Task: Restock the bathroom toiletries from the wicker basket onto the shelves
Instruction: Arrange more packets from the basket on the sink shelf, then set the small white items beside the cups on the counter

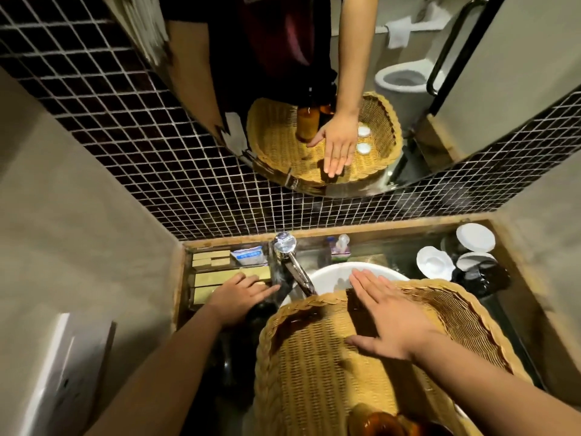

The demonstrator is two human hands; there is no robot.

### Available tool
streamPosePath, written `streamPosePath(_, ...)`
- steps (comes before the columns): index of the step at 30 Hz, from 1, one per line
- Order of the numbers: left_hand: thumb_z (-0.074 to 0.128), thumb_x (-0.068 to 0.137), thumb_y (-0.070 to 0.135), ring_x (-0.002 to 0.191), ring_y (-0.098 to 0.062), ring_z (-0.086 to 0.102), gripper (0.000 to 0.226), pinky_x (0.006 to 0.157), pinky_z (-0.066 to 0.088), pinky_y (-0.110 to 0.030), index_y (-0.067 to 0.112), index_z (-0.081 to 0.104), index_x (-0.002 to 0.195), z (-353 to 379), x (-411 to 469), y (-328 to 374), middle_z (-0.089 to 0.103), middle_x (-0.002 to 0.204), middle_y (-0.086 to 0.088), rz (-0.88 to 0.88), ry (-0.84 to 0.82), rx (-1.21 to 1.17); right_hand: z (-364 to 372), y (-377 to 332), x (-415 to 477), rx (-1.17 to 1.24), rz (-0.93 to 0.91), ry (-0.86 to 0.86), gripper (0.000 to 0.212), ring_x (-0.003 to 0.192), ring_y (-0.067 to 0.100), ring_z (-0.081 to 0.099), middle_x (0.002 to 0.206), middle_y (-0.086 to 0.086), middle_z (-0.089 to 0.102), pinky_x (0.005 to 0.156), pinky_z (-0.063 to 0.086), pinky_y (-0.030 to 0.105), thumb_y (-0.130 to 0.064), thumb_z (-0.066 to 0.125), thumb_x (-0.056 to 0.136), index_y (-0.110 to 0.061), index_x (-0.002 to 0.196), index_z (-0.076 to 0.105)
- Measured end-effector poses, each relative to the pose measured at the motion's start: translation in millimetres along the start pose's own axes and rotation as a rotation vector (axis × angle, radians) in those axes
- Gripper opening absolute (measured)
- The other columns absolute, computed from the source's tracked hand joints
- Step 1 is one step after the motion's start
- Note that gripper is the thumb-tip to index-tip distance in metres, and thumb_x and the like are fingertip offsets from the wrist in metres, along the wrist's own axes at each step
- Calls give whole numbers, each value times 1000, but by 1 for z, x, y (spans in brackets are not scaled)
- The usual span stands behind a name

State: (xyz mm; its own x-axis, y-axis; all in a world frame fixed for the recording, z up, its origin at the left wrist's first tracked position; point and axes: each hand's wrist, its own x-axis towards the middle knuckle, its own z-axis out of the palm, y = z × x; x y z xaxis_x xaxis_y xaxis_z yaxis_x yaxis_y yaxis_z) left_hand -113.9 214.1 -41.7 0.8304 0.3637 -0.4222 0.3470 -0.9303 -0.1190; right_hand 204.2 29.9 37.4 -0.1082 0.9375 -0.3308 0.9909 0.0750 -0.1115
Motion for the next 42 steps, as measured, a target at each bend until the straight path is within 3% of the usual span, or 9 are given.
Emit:
streamPosePath(6,48,98,18,151,-28,8,91,118,24,-46,34,-24,150,12,-8,10,4,165,0,-87,-26,-88,1,-5,5,-15,-30,-3,112,146,13,-22,161,-5,-21,121,-5,35,-94,17,74,-23,153,-20)
streamPosePath(10,49,97,28,151,-26,1,86,121,14,-44,26,-16,153,24,-17,22,-3,165,-1,-133,-51,-85,4,-1,3,-42,-42,-23,105,146,16,-24,162,0,-20,121,-7,37,-88,13,80,-20,152,-22)
streamPosePath(18,47,99,36,151,-23,-5,83,122,8,-42,29,-14,153,14,-16,36,-13,164,3,-247,-160,-144,1,9,-21,-7,17,-21,116,147,17,-19,163,2,-16,120,-9,35,-90,21,74,-15,155,-14)
streamPosePath(23,52,92,41,151,-18,0,76,120,8,-43,35,11,156,-13,-32,41,-2,165,7,-433,-64,-245,6,14,-52,12,52,-33,111,149,19,-16,162,3,-18,118,-11,34,-84,30,81,-14,155,-15)
streamPosePath(27,61,87,35,149,-22,18,69,115,25,-48,33,33,151,-49,-49,61,22,162,3,-628,157,-255,15,25,-80,15,77,-75,108,147,21,-19,155,2,-29,118,-10,36,-65,50,88,-14,152,-20)
streamPosePath(30,64,85,25,142,-27,35,62,108,37,-52,27,47,144,-73,-56,80,43,153,-2,-680,366,-265,20,35,-97,27,80,-53,109,147,21,-19,158,3,-26,119,-8,38,-53,59,88,-15,152,-21)
streamPosePath(34,44,92,35,138,-26,41,53,107,38,-48,25,48,143,-105,-51,113,48,148,-3,-534,547,-222,24,46,-112,43,86,-41,110,147,20,-19,159,3,-25,119,-7,38,-49,63,87,-17,152,-21)
streamPosePath(39,32,94,48,147,-23,24,61,118,17,-47,37,24,154,-133,-28,153,23,162,2,-157,206,-103,20,55,-133,53,105,-42,109,148,23,-17,160,5,-24,121,-3,39,-46,62,90,-13,151,-22)
streamPosePath(42,30,95,49,147,-23,20,62,118,20,-47,43,11,154,-147,-2,171,14,164,5,-14,90,-69,17,57,-145,103,122,-47,106,148,23,-19,160,6,-24,122,-2,40,-42,60,92,-12,151,-22)
